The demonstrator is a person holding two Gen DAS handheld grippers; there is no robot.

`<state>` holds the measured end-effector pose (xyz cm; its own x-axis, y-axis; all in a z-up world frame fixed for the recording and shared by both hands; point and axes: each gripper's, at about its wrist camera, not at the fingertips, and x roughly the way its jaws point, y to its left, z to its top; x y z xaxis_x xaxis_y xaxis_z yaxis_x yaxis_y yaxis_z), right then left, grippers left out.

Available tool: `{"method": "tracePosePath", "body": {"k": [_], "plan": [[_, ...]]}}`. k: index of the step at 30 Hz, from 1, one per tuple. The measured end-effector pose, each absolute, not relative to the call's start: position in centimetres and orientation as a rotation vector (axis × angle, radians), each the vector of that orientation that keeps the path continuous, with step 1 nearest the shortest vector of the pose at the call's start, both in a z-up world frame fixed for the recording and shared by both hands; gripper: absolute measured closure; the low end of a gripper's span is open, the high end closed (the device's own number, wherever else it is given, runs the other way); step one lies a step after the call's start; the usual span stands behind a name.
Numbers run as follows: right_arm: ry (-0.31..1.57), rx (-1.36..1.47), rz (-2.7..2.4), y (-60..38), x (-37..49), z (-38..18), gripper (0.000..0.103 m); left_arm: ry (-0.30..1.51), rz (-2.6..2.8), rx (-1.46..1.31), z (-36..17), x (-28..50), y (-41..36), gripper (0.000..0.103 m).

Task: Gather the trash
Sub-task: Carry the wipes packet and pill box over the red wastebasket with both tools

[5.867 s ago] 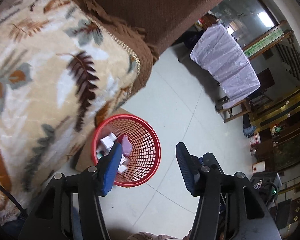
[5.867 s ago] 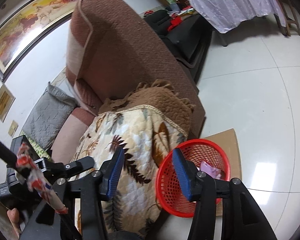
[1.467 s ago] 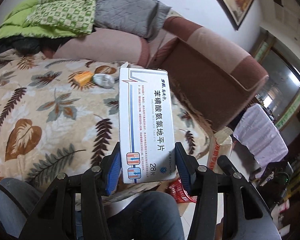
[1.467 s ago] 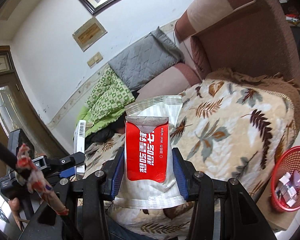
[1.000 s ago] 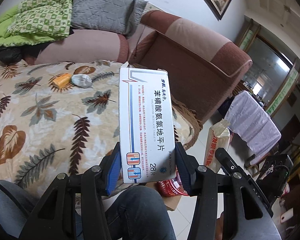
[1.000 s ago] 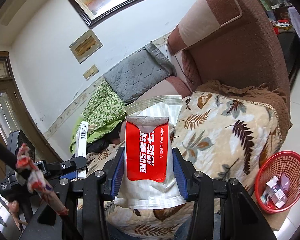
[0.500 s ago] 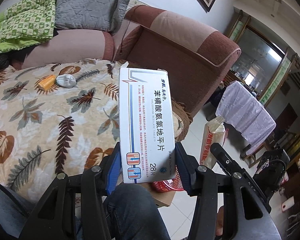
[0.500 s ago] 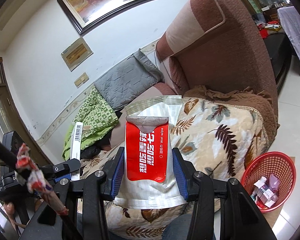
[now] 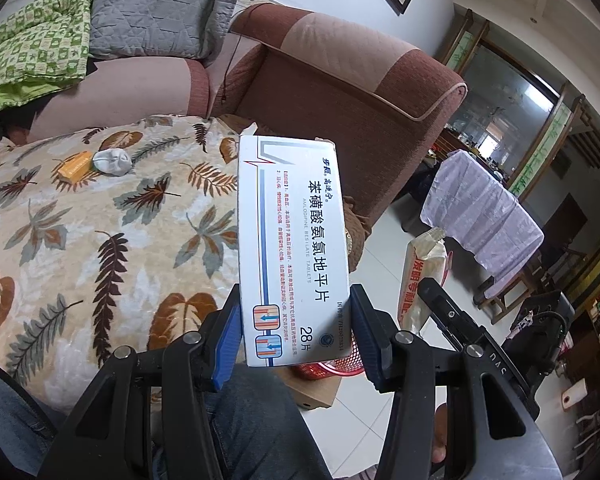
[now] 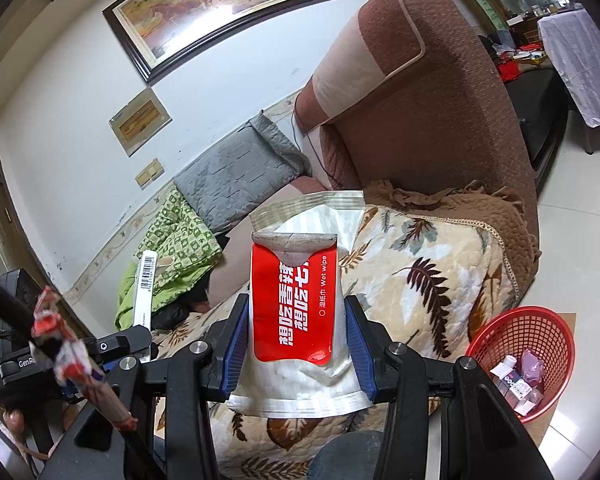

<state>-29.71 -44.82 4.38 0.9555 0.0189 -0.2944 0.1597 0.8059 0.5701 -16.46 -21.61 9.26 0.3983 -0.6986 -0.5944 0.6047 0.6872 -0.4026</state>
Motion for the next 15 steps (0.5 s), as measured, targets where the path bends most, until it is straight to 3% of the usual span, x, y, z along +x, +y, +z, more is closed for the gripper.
{"method": "tracePosePath", "body": {"k": [15], "plan": [[0.293,0.653,-0.128,-46.8,-31.1,3.9,0.053,0.843,-0.881,-0.094,8.8,-16.9,-24.7,0.054]]}}
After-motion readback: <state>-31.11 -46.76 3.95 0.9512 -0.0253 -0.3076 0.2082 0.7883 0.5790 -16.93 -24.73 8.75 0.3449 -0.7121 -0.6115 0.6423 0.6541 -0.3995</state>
